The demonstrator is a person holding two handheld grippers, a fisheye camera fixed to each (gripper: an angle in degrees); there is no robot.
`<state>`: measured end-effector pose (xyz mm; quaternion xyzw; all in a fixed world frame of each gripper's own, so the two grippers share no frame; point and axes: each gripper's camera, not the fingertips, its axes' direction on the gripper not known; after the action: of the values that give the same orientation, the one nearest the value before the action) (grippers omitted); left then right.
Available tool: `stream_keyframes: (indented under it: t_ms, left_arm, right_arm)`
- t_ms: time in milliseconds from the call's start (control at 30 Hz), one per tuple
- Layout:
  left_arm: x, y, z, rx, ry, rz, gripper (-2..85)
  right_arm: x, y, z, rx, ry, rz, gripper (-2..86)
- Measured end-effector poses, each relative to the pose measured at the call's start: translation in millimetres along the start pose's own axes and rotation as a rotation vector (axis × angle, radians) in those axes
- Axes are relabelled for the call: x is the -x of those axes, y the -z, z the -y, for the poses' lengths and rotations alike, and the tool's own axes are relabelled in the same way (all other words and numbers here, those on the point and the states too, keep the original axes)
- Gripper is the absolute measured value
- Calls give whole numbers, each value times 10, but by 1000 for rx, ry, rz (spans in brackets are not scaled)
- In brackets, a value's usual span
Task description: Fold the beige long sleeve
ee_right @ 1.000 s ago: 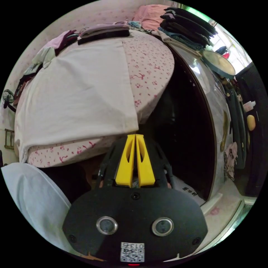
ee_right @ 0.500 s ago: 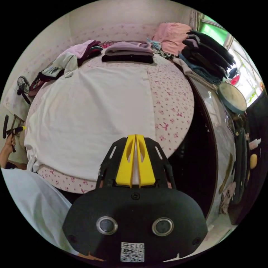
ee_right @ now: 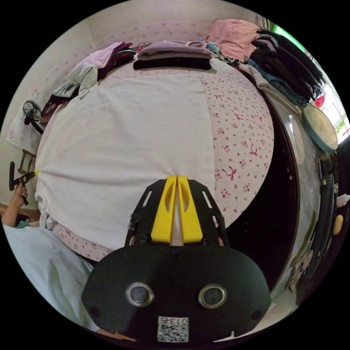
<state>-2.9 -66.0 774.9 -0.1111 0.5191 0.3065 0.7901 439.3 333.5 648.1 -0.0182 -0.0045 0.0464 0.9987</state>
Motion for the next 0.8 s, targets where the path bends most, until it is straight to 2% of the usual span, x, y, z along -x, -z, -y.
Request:
stream_keyframes:
  t_ms: [100,167,300,567,667,800]
  left_arm:
    - [134,129,-59,-55,121,25,9]
    - [92,318,6,-136,104,96,14]
    - [-89,316,518,-157,19,121,36]
    - [-849,-323,2184,-96,-227,173,87]
    - [-967,-560,2569,-43,-262,128,127]
    - [-1026,-859,2787,42,-285,129,122]
  right_arm:
    - [-111,105,144,-53,-29,-43,4]
    - [-211,183,272,-107,-51,-67,8]
    - [-397,143,862,-146,-26,-56,27]
    - [-444,-143,2458,-146,69,-43,80]
    - [-518,-337,2907,-109,65,-19,101]
    - [-555,-624,3267,-13,80,22,88]
